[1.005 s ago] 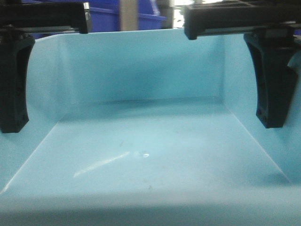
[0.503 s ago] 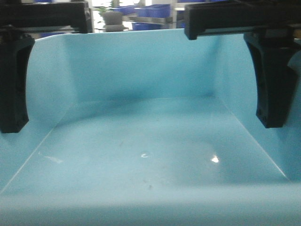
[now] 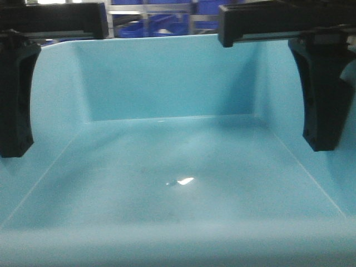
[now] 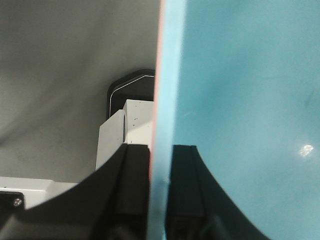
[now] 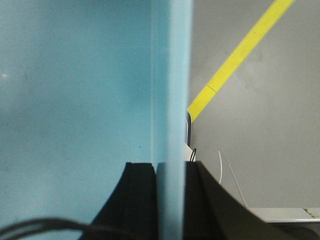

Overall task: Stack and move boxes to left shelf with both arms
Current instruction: 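Keep both grippers clamped on the box walls while driving toward the shelf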

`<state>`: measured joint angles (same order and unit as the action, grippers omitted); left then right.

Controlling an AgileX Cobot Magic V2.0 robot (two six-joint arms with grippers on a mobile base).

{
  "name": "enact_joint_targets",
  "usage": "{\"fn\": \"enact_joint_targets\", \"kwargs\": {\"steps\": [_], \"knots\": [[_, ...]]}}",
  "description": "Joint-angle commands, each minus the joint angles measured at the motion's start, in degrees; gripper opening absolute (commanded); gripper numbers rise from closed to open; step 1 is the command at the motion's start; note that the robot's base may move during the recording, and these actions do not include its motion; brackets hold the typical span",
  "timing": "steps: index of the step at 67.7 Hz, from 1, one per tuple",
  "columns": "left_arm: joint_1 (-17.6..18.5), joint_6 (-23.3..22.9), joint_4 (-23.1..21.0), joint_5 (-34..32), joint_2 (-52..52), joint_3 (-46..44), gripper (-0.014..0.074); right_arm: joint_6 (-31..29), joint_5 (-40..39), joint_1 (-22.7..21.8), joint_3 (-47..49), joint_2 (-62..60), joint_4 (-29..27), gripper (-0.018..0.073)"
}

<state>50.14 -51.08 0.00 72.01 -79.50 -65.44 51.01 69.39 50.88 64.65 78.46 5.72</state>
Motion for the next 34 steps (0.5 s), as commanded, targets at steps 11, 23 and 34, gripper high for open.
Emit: {"fn": "enact_joint_targets", "kwargs": {"steps": [11,23,34], "knots": [[0.74,-0.94,-1.47,4.78,2.21,-2.01,-0.0004,0.1,1.46,0.24,1.67,-2.27,0.72,0.0055],[0.74,-0.94,-1.47,4.78,2.21,-2.01,-0.0004,0.1,1.46,0.24,1.67,-2.27,0.72,0.0055],[0.74,-0.94,-1.47,4.78,2.21,-2.01,-0.0004,0.1,1.46,0.24,1.67,-2.27,0.72,0.0055]]}}
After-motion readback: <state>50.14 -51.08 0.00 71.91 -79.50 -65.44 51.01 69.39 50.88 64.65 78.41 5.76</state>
